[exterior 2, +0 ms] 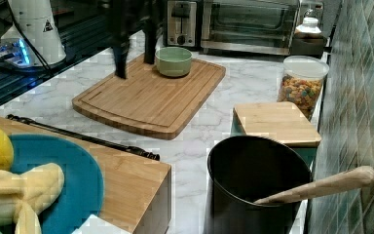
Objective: Open the drawer.
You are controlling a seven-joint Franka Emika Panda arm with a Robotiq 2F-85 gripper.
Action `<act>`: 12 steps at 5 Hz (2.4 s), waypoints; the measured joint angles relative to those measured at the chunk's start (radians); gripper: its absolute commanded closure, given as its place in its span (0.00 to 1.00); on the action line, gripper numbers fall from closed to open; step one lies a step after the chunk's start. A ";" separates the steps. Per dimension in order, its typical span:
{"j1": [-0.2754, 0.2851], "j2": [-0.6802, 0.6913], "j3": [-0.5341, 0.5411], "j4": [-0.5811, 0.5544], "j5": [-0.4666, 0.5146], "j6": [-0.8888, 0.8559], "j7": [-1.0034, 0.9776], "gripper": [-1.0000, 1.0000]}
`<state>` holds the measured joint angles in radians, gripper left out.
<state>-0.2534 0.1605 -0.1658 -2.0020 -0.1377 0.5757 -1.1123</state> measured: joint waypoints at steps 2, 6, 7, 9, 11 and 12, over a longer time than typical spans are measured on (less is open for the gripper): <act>-0.064 -0.010 -0.062 -0.063 -0.063 0.201 -0.001 0.00; -0.090 -0.010 -0.063 -0.180 -0.010 0.310 -0.151 0.00; -0.095 -0.010 -0.058 -0.223 -0.007 0.337 -0.151 0.00; -0.095 0.002 -0.071 -0.285 -0.007 0.505 -0.151 0.00; -0.095 0.079 -0.072 -0.295 0.026 0.542 -0.147 0.00; -0.096 0.139 -0.073 -0.291 0.037 0.603 -0.147 0.00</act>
<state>-0.3491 0.2998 -0.2390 -2.2930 -0.1011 1.1787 -1.2598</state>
